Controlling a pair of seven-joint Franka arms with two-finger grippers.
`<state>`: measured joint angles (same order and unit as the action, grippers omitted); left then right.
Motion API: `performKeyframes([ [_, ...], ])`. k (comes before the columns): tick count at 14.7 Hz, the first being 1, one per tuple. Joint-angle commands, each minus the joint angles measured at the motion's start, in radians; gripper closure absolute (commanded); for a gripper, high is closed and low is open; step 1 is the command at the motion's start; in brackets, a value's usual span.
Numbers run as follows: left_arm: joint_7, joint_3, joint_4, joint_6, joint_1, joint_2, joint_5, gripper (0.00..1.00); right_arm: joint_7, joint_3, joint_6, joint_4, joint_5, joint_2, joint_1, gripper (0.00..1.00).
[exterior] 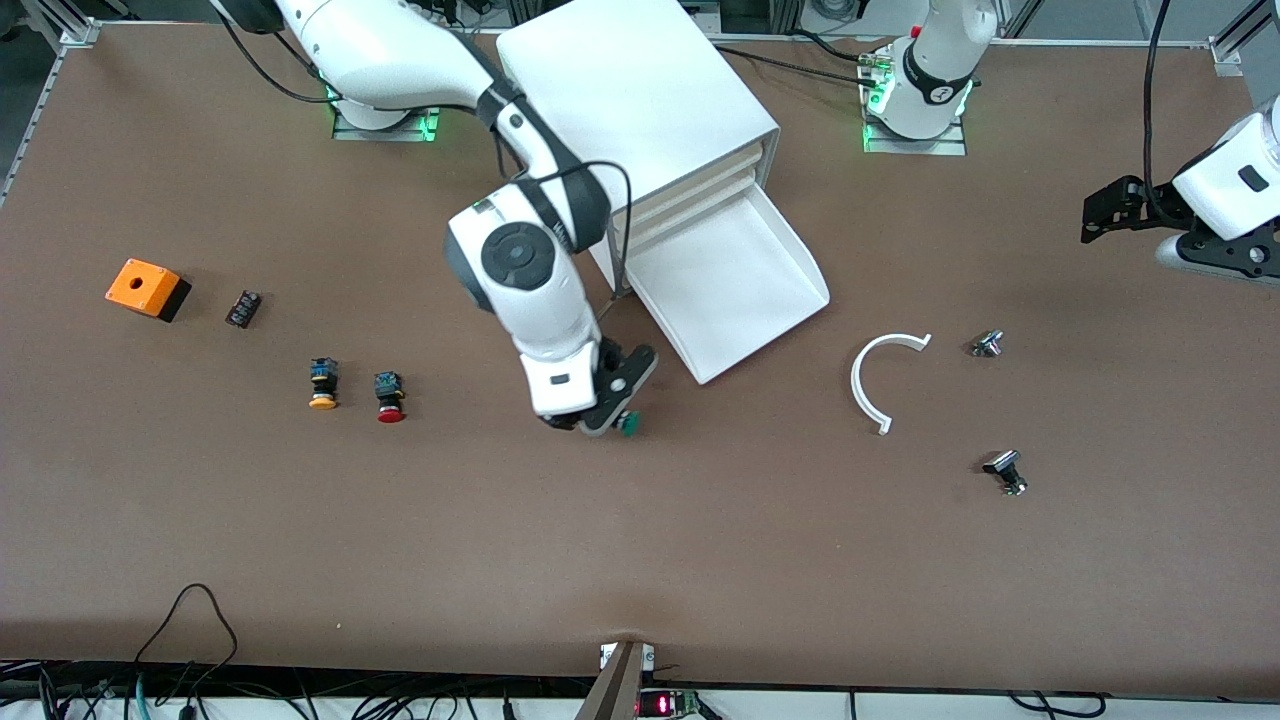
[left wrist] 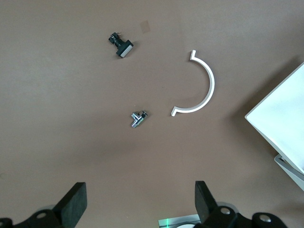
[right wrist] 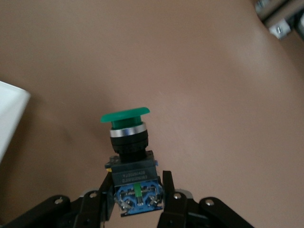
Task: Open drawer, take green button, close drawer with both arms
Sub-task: 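Lift the green button out and carry it beside the red button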
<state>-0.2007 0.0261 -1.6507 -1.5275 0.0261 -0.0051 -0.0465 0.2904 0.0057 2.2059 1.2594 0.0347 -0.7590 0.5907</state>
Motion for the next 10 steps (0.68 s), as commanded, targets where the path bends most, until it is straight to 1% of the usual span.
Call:
performKeyframes([
  [1,0.006,-0.002,0.011,0.013,0.001,0.002,0.002,0.0,-0.086,-0.01,0.023,0.118,-0.01,0.061,-0.034,0.64],
  [4,0.001,-0.002,0.012,0.013,0.001,0.002,0.002,0.0,-0.227,-0.029,0.017,0.155,-0.016,0.064,-0.109,0.64],
  [6,0.001,-0.002,0.012,0.013,0.001,0.004,0.002,0.0,-0.246,-0.027,0.023,0.217,-0.019,0.079,-0.166,0.64],
  [10,0.001,-0.002,0.012,0.013,0.001,0.004,0.002,0.0,-0.315,-0.029,0.047,0.359,-0.038,0.121,-0.203,0.64],
])
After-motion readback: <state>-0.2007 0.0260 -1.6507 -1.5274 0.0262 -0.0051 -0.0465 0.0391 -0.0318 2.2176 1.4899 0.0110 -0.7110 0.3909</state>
